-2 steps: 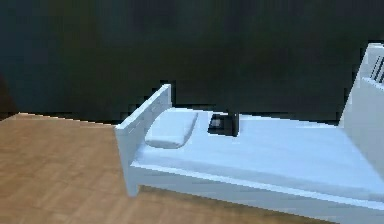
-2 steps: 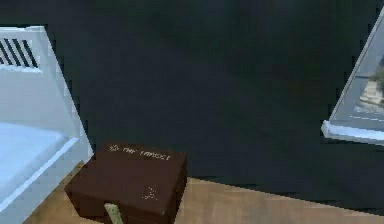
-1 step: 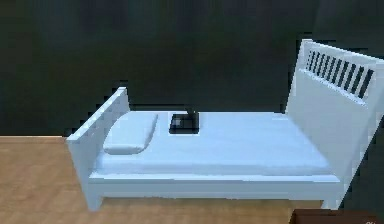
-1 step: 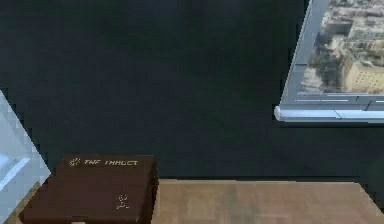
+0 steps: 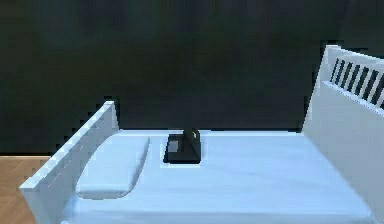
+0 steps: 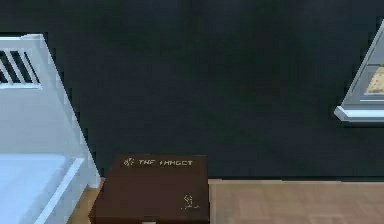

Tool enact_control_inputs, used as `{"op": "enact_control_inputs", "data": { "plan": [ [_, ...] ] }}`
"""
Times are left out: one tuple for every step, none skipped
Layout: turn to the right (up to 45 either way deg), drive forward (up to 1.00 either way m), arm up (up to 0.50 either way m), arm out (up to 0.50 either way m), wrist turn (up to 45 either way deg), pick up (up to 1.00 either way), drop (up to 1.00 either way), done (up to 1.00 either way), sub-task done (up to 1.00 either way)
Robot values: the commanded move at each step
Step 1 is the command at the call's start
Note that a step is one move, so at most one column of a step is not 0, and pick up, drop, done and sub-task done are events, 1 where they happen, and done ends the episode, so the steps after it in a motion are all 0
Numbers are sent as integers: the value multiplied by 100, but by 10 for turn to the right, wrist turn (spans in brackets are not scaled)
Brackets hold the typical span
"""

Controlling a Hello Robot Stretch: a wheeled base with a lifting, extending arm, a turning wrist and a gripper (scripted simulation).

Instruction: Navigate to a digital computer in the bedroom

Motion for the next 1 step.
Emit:
{"op": "enact_control_inputs", "data": {
  "plan": [
    [0, 0, 0, 0, 0, 0, 0, 100, 0]
  ]
}}
